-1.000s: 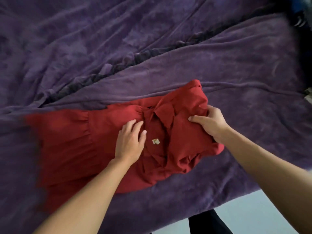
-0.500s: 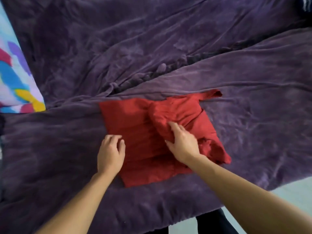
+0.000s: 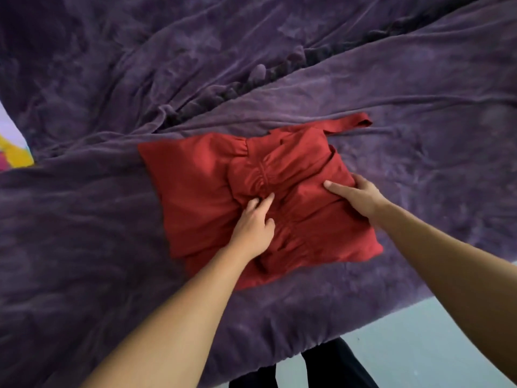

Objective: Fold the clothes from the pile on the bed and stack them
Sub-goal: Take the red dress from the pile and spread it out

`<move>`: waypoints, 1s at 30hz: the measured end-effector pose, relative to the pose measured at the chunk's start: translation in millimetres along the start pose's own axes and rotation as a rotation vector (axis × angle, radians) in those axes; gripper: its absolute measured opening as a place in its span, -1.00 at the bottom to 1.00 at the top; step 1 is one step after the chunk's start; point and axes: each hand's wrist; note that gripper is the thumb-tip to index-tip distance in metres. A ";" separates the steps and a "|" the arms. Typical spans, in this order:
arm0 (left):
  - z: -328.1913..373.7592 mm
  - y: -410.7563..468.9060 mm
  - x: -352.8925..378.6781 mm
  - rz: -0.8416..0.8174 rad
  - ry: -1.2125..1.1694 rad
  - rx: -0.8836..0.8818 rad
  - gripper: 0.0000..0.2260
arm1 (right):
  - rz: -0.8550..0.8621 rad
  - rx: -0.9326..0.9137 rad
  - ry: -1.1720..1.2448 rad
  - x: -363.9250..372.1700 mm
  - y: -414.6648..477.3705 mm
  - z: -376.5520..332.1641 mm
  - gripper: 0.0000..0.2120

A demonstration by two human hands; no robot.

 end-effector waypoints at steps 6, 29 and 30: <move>-23.6 0.0 -61.5 0.148 -0.525 -0.258 -0.60 | 0.130 -0.322 -0.101 19.4 -55.9 -32.4 -0.60; -98.2 -36.2 -173.0 0.609 0.224 0.145 -0.64 | 0.099 -0.826 -0.368 154.5 -88.2 -37.1 -0.71; -91.2 -23.7 -173.1 0.548 0.280 0.123 -0.60 | 0.164 -0.759 -0.438 138.5 -62.7 -44.6 -0.67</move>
Point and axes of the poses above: each hand's wrist, its own y-axis towards the middle knuckle, its own x-axis out of the palm, z = x × y, and after that the axes turned 5 degrees about y, right-handed
